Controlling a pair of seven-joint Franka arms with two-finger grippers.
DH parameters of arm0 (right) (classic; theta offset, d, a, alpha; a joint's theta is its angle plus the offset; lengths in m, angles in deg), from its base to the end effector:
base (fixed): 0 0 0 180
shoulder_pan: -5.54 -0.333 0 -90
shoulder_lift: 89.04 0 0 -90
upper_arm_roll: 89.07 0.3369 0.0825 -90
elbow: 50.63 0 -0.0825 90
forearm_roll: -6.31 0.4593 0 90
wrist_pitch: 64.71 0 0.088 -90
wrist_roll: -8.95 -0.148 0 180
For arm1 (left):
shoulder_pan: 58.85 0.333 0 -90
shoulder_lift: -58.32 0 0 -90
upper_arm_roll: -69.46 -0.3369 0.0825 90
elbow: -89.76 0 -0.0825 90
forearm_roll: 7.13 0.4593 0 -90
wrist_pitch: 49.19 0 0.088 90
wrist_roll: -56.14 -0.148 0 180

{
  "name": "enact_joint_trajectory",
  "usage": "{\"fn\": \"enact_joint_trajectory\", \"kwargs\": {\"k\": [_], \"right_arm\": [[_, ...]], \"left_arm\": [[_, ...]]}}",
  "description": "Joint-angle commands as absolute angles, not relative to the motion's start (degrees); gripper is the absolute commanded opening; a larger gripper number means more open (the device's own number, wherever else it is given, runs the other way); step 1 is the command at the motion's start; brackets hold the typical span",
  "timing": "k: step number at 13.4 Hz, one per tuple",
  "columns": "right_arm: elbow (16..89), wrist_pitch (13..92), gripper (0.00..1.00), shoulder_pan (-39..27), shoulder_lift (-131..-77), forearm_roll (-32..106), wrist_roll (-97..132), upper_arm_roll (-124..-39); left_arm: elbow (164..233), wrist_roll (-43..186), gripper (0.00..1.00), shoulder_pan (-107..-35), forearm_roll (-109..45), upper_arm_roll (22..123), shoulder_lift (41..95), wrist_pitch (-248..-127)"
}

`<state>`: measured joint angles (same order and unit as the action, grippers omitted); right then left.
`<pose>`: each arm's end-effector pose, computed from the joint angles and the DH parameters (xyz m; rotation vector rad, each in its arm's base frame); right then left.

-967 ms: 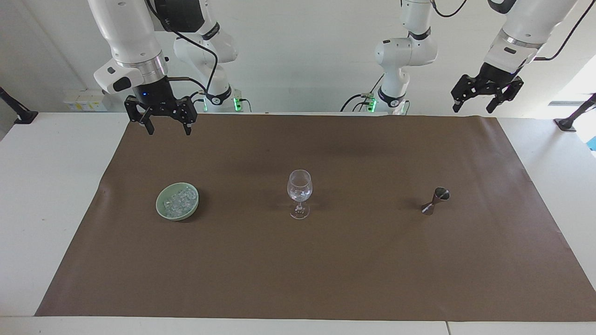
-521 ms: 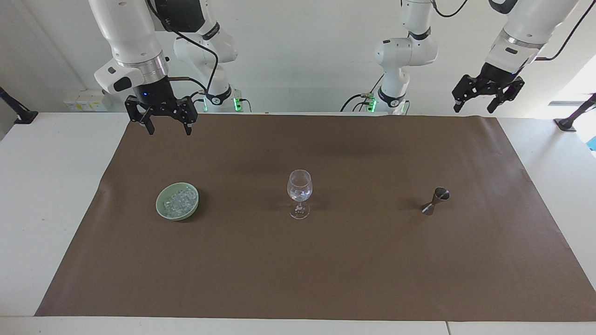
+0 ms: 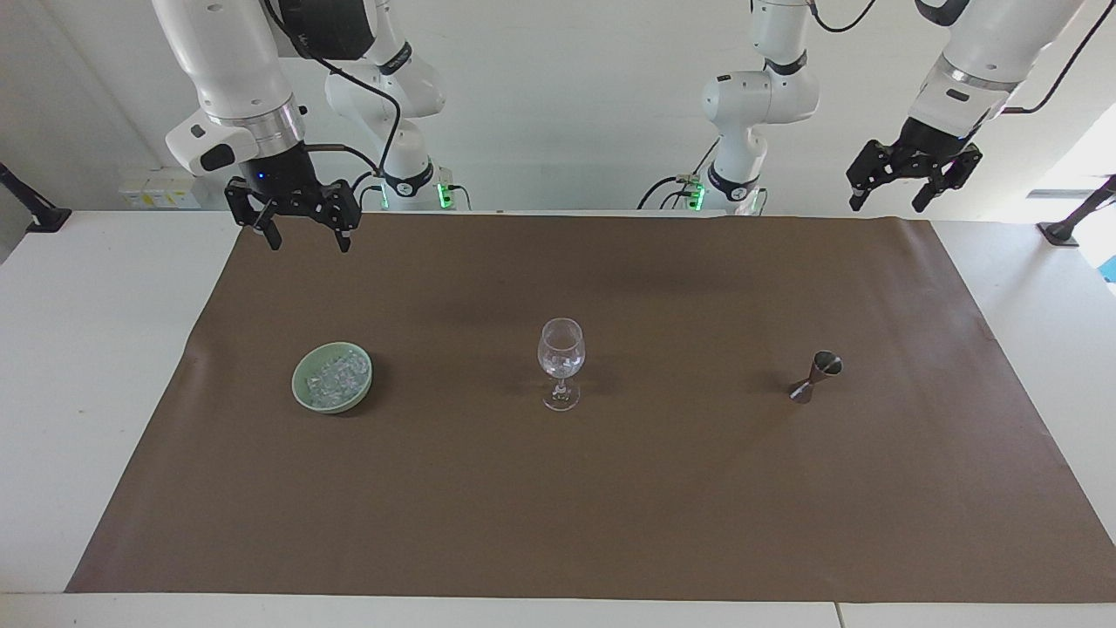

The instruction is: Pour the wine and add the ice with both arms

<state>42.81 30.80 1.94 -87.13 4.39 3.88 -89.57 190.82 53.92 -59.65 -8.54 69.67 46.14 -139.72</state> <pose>0.6300 0.0294 0.6012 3.1111 -0.0503 0.1115 0.5592 -0.0137 0.6258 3.1165 -0.0880 0.0453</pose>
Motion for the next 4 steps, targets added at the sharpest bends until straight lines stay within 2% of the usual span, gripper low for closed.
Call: {"fn": "enact_joint_trajectory", "kwargs": {"k": [1, 4], "right_arm": [[43.15, 30.3, 1.0, 0.88, -86.76, 4.64, 3.85, -90.74], [43.5, 30.48, 1.0, 0.88, -86.76, 4.73, 3.85, -90.74]], "left_arm": [[192.86, 53.41, 1.0, -59.73, -7.48, 69.55, 44.44, -140.86], [192.86, 53.41, 1.0, -59.73, -7.48, 69.55, 44.44, -140.86]]}}
